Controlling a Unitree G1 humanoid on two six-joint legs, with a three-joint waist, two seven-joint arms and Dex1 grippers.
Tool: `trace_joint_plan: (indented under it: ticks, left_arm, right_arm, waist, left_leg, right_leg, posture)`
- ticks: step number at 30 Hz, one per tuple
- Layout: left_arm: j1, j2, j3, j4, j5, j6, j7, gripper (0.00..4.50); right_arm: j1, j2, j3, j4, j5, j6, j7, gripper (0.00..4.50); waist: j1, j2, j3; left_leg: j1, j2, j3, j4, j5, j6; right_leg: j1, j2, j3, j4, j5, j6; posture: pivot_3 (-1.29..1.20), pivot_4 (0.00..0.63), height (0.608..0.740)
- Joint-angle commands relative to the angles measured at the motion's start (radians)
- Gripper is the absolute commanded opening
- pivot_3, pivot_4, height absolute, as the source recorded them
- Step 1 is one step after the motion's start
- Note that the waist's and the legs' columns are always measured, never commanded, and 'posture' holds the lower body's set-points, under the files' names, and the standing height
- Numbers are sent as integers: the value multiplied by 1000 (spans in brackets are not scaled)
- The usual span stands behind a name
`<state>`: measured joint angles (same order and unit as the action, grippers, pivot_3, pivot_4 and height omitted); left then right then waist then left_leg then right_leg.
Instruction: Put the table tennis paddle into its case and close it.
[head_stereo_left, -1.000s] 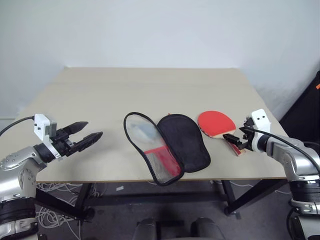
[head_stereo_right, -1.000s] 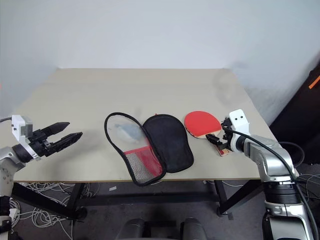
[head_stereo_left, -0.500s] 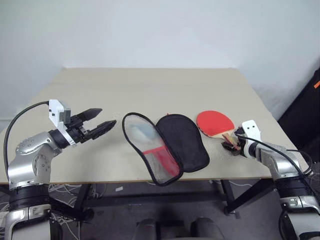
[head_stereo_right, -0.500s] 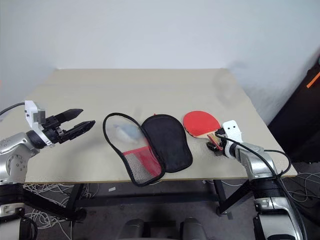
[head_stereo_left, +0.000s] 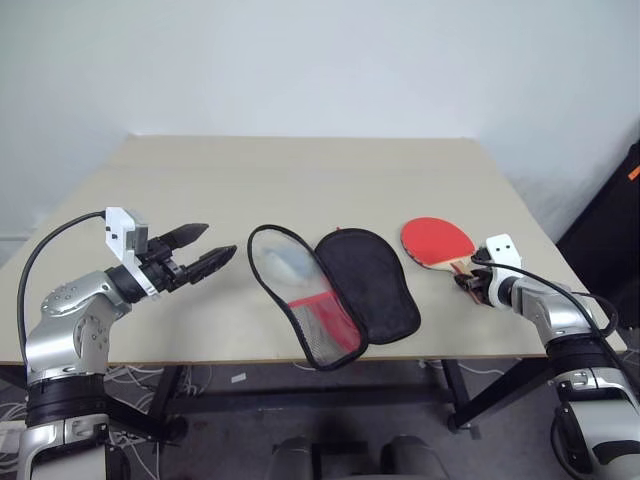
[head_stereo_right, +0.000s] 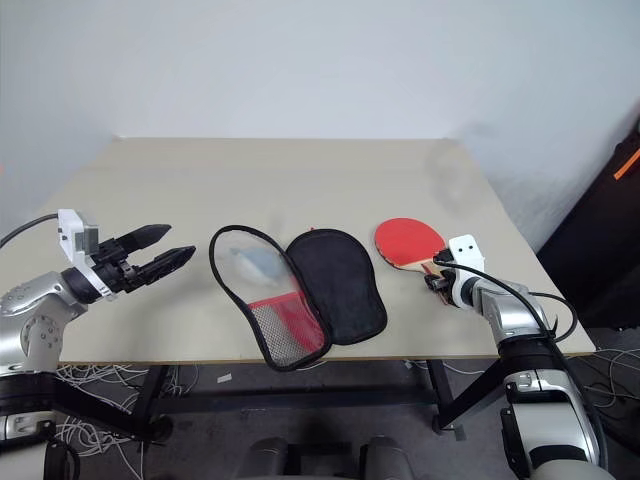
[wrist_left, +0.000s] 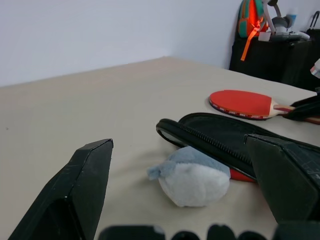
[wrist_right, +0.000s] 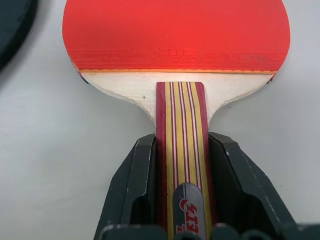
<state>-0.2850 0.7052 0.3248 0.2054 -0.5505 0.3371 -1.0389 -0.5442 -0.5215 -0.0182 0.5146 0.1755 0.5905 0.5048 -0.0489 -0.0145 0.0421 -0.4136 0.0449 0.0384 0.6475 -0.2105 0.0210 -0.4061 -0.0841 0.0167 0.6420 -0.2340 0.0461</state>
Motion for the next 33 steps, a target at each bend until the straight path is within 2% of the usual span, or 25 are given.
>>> trace_joint_plan:
  ticks: [1,6,10,18,21,33]
  left_arm:
    - [-14,3,6,-32,-14,-10,-15,4500]
    - [-64,-9,-37,28,10,-29,-48,4500]
    - [-128,-20,-71,109,35,-56,-73,4500]
    - [-173,-41,-105,152,53,-67,-98,4500]
    - [-164,-36,-100,143,50,-64,-102,4500]
    - [-135,-29,-88,125,44,-62,-92,4500]
  right_arm:
    - [-45,1,-86,-192,43,49,-51,1144]
    - [53,164,-45,-637,117,310,-154,1144]
    - [110,330,39,-821,104,452,-272,1144]
    - [147,471,101,-738,26,460,-415,1144]
    - [154,487,90,-702,2,462,-449,1144]
    - [194,473,165,-709,-13,495,-419,1144]
  waist:
    - [0,0,0]
    - [-6,1,0]
    - [-1,0,0]
    - [5,-1,-1]
    - [3,-1,0]
    - [4,-1,-1]
  left_leg:
    - [-1,0,0,0,0,0]
    - [1,2,0,-3,0,0]
    - [1,5,0,-3,0,-1]
    - [-2,1,0,-1,0,-1]
    - [-2,2,0,-2,0,-1]
    - [-1,2,0,-2,0,-1]
  right_leg:
    - [-1,0,0,0,1,-1]
    - [-2,3,1,2,1,-2]
    - [-2,6,1,2,0,0]
    - [-3,1,0,0,2,-3]
    - [-3,2,0,0,2,-3]
    - [-3,2,0,0,2,-2]
  posture:
    - [0,0,740]
    - [0,0,740]
    - [0,0,740]
    - [0,0,740]
    - [0,0,740]
    - [0,0,740]
